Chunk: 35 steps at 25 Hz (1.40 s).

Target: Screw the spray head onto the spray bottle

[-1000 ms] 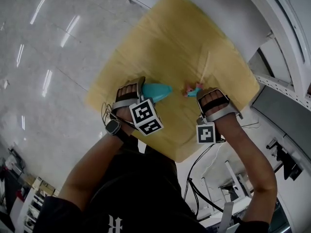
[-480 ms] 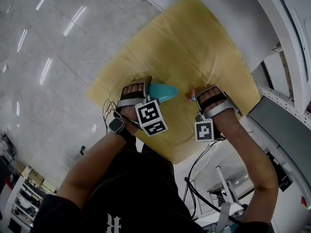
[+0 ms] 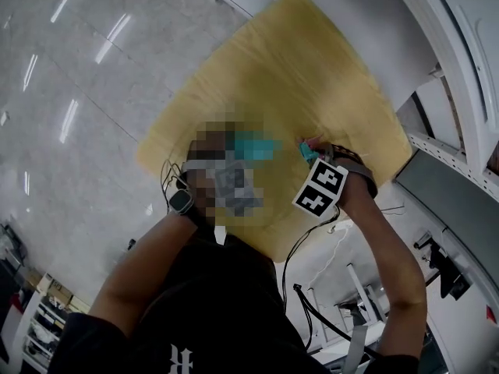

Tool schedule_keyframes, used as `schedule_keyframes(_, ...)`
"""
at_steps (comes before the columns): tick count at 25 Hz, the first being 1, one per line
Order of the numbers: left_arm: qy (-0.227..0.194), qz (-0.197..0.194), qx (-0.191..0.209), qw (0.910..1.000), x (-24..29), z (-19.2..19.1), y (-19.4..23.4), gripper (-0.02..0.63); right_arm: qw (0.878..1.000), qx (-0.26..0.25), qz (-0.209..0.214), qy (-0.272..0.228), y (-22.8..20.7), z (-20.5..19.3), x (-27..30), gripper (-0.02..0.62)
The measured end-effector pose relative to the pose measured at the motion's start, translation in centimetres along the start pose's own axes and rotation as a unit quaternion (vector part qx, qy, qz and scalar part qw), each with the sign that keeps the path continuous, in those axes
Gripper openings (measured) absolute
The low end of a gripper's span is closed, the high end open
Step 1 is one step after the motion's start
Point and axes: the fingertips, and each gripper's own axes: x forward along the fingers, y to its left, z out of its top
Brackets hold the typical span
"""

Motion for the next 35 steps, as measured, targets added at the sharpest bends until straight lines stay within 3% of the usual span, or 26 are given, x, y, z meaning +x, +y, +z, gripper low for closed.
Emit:
schedule_keyframes(3,0.002,-0.002,0.001,1.0000,0.1,0.0,-0.1,0.451,0.994,0.098,0.025,-0.031,-0.3,0.7,-0.1,0.109)
schedule_keyframes(7,-0.002,-0.002,0.002,1.0000,0.2,0.0,-0.1,0.451,0.992,0.105,0.007,-0.063,-0.2,1.0,0.0,0.110)
schedule_keyframes(11,-0.007,0.001,0.006,1.0000,0.0,0.0,-0.1,0.451,0.995,0.052,-0.030,-0.084,0.6,1.3,-0.2,0.110)
schedule_keyframes(16,-0.007,0.001,0.007,0.9999,0.0,-0.1,-0.1,0.451,0.994,-0.059,-0.072,-0.053,0.8,0.7,0.0,0.110)
schedule_keyframes(25,-0.007,0.002,0.006,1.0000,0.1,0.1,0.0,0.451,0.963,-0.242,-0.117,0.024,-0.2,-0.3,-1.3,0.110)
schedule_keyframes(30,-0.008,0.002,0.005,1.0000,0.0,0.3,0.0,0.451,0.966,-0.238,-0.094,0.026,0.0,-0.2,-0.9,0.110)
schedule_keyframes(35,-0.009,0.003,0.003,1.0000,0.1,0.2,0.1,0.451,0.952,-0.281,-0.119,0.035,-0.5,0.7,-0.3,0.110)
